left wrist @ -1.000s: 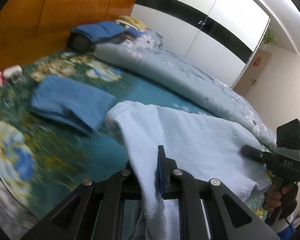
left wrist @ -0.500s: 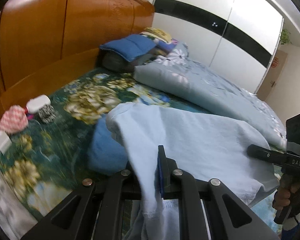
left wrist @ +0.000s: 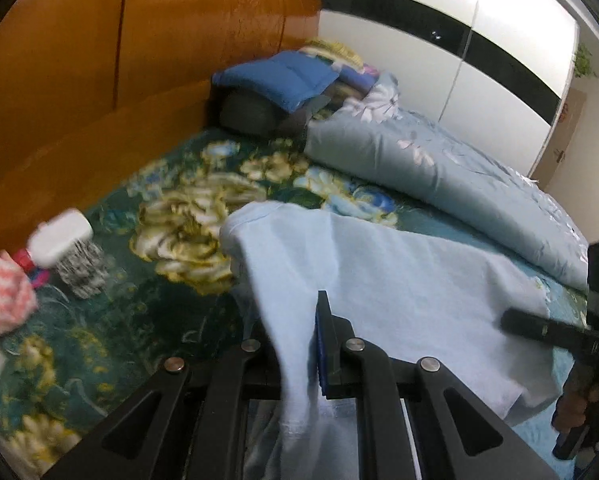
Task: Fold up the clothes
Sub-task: 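Carry the folded shirt with both grippers onto the stack by the headboard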
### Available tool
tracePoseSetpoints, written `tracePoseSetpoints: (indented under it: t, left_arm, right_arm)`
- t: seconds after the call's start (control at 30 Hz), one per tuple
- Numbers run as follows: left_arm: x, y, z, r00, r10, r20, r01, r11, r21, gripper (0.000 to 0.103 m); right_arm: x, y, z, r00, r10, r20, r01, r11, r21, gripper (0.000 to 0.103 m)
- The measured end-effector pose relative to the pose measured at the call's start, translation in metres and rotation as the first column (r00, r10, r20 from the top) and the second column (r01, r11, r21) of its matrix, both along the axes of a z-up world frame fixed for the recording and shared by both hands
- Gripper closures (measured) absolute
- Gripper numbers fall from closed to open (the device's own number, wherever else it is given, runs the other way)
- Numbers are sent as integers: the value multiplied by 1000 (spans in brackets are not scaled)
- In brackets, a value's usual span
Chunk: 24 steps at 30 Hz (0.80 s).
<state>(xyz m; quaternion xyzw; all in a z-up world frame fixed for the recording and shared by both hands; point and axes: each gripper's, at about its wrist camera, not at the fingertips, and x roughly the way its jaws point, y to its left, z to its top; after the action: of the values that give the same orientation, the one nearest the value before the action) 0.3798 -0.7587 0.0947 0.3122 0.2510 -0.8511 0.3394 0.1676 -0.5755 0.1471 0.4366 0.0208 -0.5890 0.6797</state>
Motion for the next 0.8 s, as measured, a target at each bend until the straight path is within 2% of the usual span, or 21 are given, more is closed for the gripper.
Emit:
tracePoseSetpoints:
  t: [0.1, 0.33, 0.5, 0.63, 0.8]
  left_arm:
    - [-5, -6, -23, 999, 1, 38, -2, 999, 32, 91]
    - [2, -7, -45, 999, 4, 52, -6, 999, 52, 89]
    - [2, -10, -53, 999, 6, 48, -9, 998, 62, 87]
    - [11, -8, -49, 1000, 23, -14, -22, 997, 68, 87]
    - [20, 0, -46, 995, 94, 16, -95, 995, 41, 74]
  right_arm:
    - [-5, -5, -24, 1000, -8, 27, 7, 999, 38, 93]
    - [-10, -5, -59, 998, -13, 66, 8, 997, 72, 93]
    - [-8, -4, -68, 997, -20, 76, 14, 996, 89, 93]
    - [-7, -1, -67, 997, -19, 81, 13, 997, 81, 89]
    - [-2, 11, -58, 999, -44, 4, 43, 994, 102, 76]
